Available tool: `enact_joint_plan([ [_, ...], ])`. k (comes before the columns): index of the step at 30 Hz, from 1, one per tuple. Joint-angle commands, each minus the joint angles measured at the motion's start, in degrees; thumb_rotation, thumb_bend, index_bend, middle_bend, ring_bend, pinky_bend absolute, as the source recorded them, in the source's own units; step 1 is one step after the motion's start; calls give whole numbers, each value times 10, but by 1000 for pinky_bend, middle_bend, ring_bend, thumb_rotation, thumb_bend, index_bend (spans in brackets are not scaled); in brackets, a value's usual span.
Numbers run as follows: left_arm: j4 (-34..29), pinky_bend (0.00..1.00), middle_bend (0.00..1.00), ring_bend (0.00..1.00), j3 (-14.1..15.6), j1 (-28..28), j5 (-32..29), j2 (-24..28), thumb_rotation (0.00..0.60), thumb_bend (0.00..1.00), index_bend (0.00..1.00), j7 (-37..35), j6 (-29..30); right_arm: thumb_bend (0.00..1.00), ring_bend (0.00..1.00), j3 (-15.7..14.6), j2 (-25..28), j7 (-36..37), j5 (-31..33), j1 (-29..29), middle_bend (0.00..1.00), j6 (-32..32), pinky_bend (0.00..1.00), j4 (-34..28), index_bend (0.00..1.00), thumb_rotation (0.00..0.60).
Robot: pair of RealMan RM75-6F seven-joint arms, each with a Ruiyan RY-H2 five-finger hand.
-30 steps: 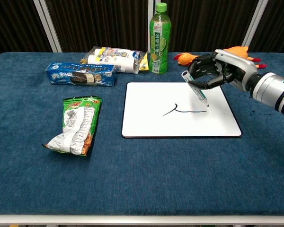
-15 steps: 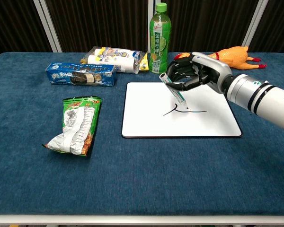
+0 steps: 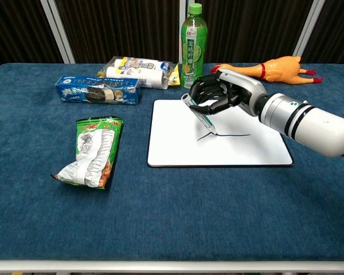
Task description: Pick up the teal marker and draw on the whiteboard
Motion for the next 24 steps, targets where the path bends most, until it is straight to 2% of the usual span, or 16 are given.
enact_joint_plan([
  [1,-3,0,44,0,0,0,0,1,600,61,98,1,0,704,349,-1,-5,8,-3,6,576,-2,211,11,619,600],
  [6,-7,0,44,0,0,0,0,3,600,61,98,6,0,703,349,-19,-2,21,-19,5,576,4,209,9,619,600],
  [14,-8,0,44,0,-2,-2,4,3,600,61,98,10,2,703,350,-94,63,32,-77,-46,576,78,204,-102,619,600],
  [19,-10,0,44,0,-1,0,8,3,600,60,98,9,8,703,350,-83,105,31,-66,-69,576,123,188,-151,620,600],
  [24,-9,0,44,0,0,1,13,5,600,61,98,7,13,703,349,-56,153,-25,-31,-88,576,134,187,-157,620,600],
])
